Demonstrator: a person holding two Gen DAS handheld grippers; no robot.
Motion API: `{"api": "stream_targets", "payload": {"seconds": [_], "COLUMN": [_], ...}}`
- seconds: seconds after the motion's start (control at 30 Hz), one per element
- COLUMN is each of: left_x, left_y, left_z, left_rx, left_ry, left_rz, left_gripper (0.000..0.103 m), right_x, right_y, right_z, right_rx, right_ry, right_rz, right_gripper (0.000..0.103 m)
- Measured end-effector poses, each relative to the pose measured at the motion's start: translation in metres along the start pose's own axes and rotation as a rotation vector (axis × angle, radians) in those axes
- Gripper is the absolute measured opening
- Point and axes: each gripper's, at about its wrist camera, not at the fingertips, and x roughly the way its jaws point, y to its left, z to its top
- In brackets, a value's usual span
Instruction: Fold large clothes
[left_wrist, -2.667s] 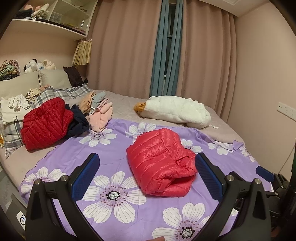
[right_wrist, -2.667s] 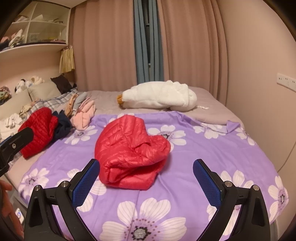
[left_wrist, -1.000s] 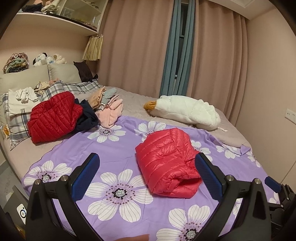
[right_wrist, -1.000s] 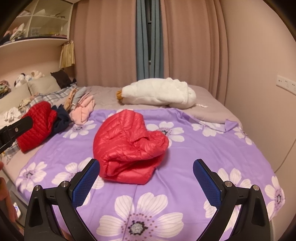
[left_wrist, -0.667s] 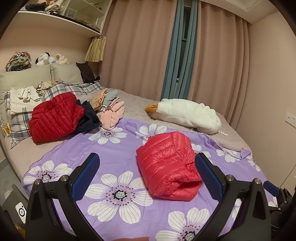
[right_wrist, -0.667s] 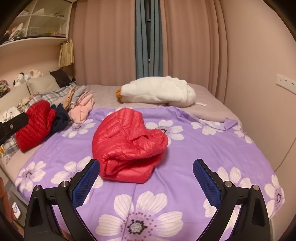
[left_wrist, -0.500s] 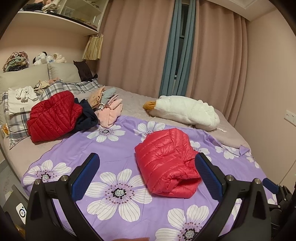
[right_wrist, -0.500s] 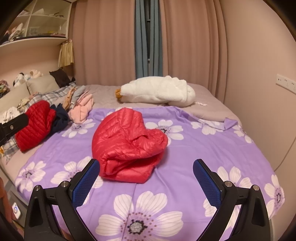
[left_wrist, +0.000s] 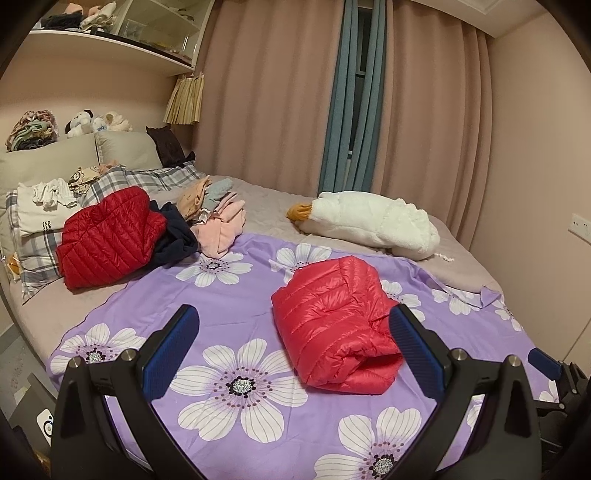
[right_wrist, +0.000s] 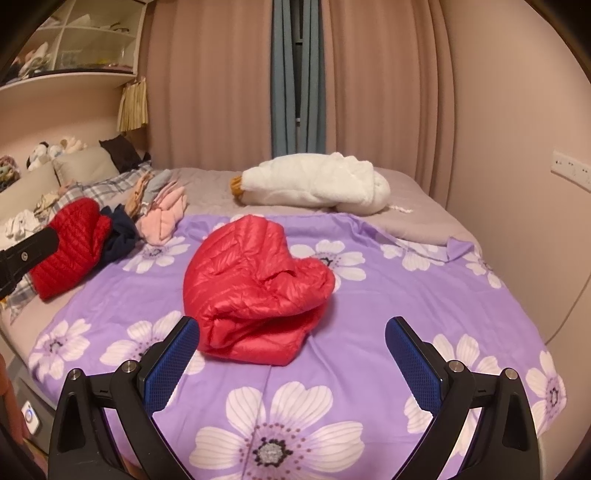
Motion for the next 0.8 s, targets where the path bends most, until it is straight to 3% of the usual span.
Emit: {"api": "stream_targets", "payload": {"seconds": [0.8], "left_x": [-0.0019], "left_y": [-0.0036], "left_z": [-0.002], "left_rx": [0.017], "left_ry": [0.02], "left_rz": [-0.003], "left_gripper": [0.103], "right_x": [-0.0048], "right_y": [0.0053], "right_z": [-0.0005], "right_rx": [-0.017], "right_ry": [-0.005], "right_rz": [-0.019], "right_gripper": [0.1]}}
